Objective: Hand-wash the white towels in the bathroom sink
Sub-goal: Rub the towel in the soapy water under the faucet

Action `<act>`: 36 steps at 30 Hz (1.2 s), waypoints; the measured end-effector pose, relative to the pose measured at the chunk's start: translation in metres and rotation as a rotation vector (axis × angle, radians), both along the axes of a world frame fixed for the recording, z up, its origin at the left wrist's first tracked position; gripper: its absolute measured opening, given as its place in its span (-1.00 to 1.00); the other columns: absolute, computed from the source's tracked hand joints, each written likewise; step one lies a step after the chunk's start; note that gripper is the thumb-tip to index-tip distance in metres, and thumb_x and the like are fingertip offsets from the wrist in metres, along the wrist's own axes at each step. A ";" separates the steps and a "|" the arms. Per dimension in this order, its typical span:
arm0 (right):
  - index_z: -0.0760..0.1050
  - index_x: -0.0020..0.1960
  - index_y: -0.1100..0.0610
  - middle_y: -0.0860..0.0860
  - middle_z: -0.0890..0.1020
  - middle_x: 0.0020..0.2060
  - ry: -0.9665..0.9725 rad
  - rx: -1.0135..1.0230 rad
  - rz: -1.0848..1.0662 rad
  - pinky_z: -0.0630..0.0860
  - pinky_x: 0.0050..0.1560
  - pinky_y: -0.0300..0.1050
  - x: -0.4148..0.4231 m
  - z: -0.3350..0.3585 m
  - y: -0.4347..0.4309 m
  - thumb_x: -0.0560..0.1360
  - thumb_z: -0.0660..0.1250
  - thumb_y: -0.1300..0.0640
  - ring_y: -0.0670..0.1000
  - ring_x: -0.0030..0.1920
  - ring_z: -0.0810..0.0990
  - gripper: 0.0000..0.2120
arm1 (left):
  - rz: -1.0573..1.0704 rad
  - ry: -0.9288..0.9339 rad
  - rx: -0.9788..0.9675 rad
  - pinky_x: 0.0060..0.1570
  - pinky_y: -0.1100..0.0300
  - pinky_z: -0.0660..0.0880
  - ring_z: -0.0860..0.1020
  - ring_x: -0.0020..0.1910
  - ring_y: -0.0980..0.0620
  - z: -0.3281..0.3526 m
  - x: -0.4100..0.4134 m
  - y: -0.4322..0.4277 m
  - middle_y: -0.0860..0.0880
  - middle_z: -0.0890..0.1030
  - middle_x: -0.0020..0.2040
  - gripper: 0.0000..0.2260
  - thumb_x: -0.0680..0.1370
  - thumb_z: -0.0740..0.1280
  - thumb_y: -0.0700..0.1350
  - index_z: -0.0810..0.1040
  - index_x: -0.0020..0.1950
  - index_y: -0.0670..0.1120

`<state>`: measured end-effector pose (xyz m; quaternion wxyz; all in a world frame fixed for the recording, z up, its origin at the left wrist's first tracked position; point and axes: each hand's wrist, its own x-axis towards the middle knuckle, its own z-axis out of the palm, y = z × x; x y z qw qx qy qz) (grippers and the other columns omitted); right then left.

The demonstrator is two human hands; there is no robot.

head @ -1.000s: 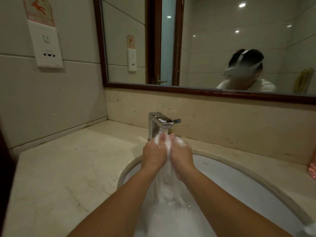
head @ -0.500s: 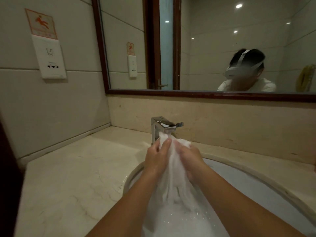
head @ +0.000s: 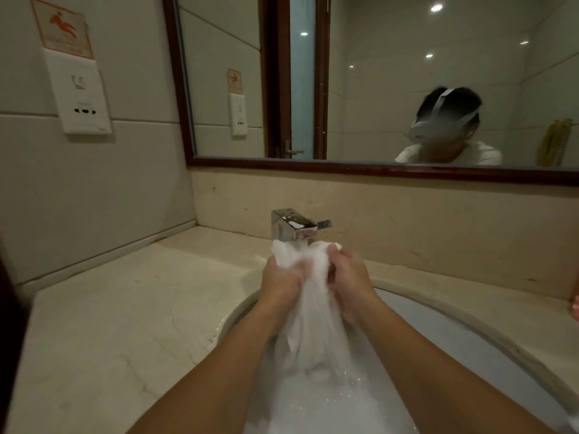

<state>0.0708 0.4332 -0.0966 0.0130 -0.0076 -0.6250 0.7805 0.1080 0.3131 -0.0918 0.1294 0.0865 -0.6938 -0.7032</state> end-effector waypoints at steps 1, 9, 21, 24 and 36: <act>0.42 0.36 0.05 0.13 0.70 0.02 0.004 0.141 -0.010 0.68 -0.03 0.12 0.004 -0.003 0.001 0.63 0.31 -0.22 0.12 -0.03 0.72 -0.55 | 0.045 -0.031 0.046 0.01 -0.19 0.69 0.74 -0.06 -0.12 0.001 0.000 -0.001 -0.05 0.75 -0.01 -0.55 0.36 0.53 0.13 0.63 0.20 0.01; 0.55 0.34 0.06 -0.01 0.74 0.00 0.087 0.267 0.100 0.64 -0.17 -0.09 0.022 -0.009 -0.008 0.70 0.28 -0.12 0.02 -0.06 0.75 -0.67 | -0.059 -0.072 0.378 0.18 -0.32 0.61 0.73 0.04 -0.30 -0.001 -0.002 -0.017 -0.24 0.74 0.08 -0.31 0.25 0.59 0.26 0.69 0.22 -0.16; 0.68 0.18 0.12 0.14 0.78 -0.05 -0.097 -0.085 0.119 0.68 0.17 0.24 0.015 0.007 -0.007 0.58 0.47 -0.06 0.18 0.00 0.77 -0.70 | 0.006 -0.115 -0.150 0.14 -0.12 0.66 0.70 0.08 -0.10 -0.011 0.006 -0.009 -0.07 0.71 0.17 -0.49 0.57 0.37 0.22 0.54 0.42 -0.04; 0.61 0.27 0.00 -0.01 0.74 0.04 0.030 0.159 0.177 0.64 0.24 0.14 0.020 0.001 0.005 0.63 0.41 -0.06 0.07 0.08 0.72 -0.74 | 0.138 -0.156 0.059 0.04 -0.10 0.68 0.73 -0.05 -0.16 -0.001 0.002 -0.007 -0.13 0.74 0.01 -0.57 0.57 0.42 0.18 0.61 0.24 -0.13; 0.57 0.04 0.03 0.08 0.73 -0.06 -0.145 0.116 0.010 0.69 0.13 0.18 0.013 0.012 -0.015 0.50 0.53 -0.14 0.16 0.00 0.74 -0.71 | -0.205 -0.154 0.230 0.28 -0.11 0.56 0.70 0.15 -0.18 0.000 0.010 -0.018 -0.15 0.74 0.13 -0.23 0.34 0.40 0.52 0.69 0.27 -0.05</act>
